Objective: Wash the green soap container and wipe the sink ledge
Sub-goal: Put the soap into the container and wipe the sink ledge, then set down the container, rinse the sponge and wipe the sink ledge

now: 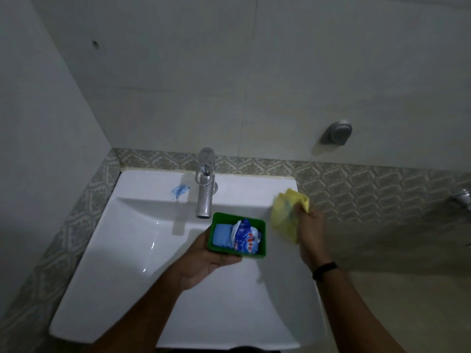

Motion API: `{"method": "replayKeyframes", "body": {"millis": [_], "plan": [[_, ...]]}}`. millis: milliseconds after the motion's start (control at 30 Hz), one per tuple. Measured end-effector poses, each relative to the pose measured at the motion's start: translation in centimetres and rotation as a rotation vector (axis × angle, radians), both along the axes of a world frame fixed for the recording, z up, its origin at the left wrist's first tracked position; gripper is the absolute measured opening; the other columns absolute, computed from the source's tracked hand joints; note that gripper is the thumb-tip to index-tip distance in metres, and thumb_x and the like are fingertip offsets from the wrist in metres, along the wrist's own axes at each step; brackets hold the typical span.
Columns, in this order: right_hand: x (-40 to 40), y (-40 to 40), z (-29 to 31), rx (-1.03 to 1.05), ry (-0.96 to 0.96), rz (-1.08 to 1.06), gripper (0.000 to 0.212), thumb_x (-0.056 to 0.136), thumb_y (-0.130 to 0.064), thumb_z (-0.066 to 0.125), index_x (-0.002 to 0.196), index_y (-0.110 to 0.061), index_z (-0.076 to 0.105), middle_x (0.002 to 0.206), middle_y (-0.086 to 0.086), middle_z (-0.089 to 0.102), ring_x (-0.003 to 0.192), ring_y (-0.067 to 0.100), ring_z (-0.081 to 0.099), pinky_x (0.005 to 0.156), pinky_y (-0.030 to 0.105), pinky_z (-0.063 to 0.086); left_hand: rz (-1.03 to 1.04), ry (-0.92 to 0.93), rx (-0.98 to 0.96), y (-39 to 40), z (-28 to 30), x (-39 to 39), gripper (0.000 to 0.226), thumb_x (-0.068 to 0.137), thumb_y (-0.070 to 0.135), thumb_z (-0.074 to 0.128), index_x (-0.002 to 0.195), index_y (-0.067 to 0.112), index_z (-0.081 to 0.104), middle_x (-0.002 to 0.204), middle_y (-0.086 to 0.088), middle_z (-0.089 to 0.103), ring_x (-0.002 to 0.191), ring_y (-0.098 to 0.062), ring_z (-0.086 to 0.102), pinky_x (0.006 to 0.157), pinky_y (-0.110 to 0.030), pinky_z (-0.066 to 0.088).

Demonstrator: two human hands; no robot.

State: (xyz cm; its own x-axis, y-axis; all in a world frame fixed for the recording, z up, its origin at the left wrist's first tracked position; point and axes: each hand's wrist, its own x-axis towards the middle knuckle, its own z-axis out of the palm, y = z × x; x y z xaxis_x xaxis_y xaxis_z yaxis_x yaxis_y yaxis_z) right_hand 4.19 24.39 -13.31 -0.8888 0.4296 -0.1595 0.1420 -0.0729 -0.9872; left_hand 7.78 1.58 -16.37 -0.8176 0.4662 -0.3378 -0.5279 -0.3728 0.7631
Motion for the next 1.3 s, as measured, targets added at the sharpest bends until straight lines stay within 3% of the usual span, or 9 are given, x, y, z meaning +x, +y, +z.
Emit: {"method": "replayKeyframes", "body": {"millis": [333,533,667,733,867,1000,1100,1200,1300], "plan": [[4.7,-3.6,-4.9,0.234,-0.298,0.314,0.025,0.078,-0.021,0.052,0.088,-0.015,0.074,0.081,0.005,0.074,0.077,0.024,0.068,0.069,0.044,0.057,0.273,0.06,-0.129,5.3,3.1,-6.2,0.051,0.076,-0.02,0.064,0.116,0.01,0.056,0.108,-0.013,0.068,0.092,-0.022,0.068,0.076,-0.031,0.06],[4.2,-3.5,-4.6,0.102,-0.318,0.304,0.026,0.085,-0.008,0.053,0.088,-0.022,0.075,0.083,0.007,0.075,0.084,0.032,0.069,0.073,0.049,0.057,0.374,0.231,-0.633,6.7,4.0,-7.8,0.051,0.075,0.004,0.079,0.12,0.002,0.055,0.086,-0.009,0.071,0.045,-0.011,0.062,0.041,-0.023,0.051],[3.8,-3.8,-4.5,0.026,-0.335,0.323,0.026,0.087,-0.006,0.053,0.091,-0.019,0.075,0.087,0.009,0.074,0.086,0.032,0.069,0.077,0.053,0.057,0.396,0.474,-0.985,6.7,3.6,-7.6,0.069,0.07,0.033,0.083,0.128,0.025,0.047,0.111,0.008,0.068,0.086,-0.012,0.066,0.066,-0.024,0.053],[3.7,-4.2,-4.7,0.008,-0.342,0.341,0.026,0.085,-0.006,0.054,0.091,-0.02,0.076,0.088,0.009,0.074,0.086,0.032,0.069,0.077,0.054,0.056,0.347,0.5,-0.943,6.4,3.9,-7.6,0.068,0.071,0.021,0.083,0.131,0.021,0.051,0.112,0.007,0.067,0.092,-0.009,0.062,0.064,-0.005,0.044],[3.6,-5.1,-4.3,-0.033,-0.343,0.317,0.021,0.088,-0.009,0.056,0.092,-0.018,0.075,0.09,0.008,0.074,0.089,0.032,0.068,0.078,0.048,0.058,0.431,0.49,-0.802,6.4,4.8,-7.9,0.071,0.073,-0.003,0.078,0.133,0.004,0.041,0.118,-0.007,0.06,0.09,-0.008,0.061,0.063,-0.001,0.045],[3.6,-6.5,-3.5,-0.149,-0.3,0.228,0.021,0.093,-0.017,0.054,0.089,-0.009,0.073,0.094,0.02,0.071,0.095,0.042,0.064,0.079,0.051,0.055,0.529,0.477,-0.987,6.0,2.8,-5.0,0.064,0.083,0.029,0.073,0.136,0.023,0.037,0.103,-0.005,0.064,0.085,-0.014,0.062,0.072,-0.023,0.056],[3.5,-7.8,-2.0,-0.365,-0.315,0.299,0.036,0.098,-0.035,0.044,0.103,-0.009,0.069,0.104,0.019,0.071,0.101,0.036,0.065,0.088,0.049,0.052,0.436,0.336,-1.049,4.9,0.6,-1.4,0.06,0.083,0.052,0.065,0.132,0.025,0.046,0.121,0.007,0.059,0.111,-0.015,0.057,0.095,-0.04,0.05],[3.2,-8.6,-0.1,-0.547,-0.398,0.617,0.082,0.091,-0.068,0.02,0.121,-0.003,0.061,0.117,0.019,0.067,0.113,0.029,0.061,0.102,0.041,0.043,0.343,-0.003,-0.75,2.8,-0.3,0.2,0.054,0.085,0.046,0.065,0.129,0.017,0.053,0.122,0.006,0.059,0.112,-0.02,0.059,0.095,-0.037,0.049],[2.4,-9.4,2.0,-0.168,-0.422,0.702,0.092,0.085,-0.074,0.023,0.111,0.003,0.066,0.1,0.021,0.07,0.104,0.033,0.064,0.098,0.04,0.045,0.495,-0.24,-0.427,-0.2,-0.6,0.4,0.034,0.091,0.027,0.061,0.111,0.001,0.067,0.105,-0.021,0.071,0.094,-0.032,0.068,0.088,-0.044,0.053]]}}
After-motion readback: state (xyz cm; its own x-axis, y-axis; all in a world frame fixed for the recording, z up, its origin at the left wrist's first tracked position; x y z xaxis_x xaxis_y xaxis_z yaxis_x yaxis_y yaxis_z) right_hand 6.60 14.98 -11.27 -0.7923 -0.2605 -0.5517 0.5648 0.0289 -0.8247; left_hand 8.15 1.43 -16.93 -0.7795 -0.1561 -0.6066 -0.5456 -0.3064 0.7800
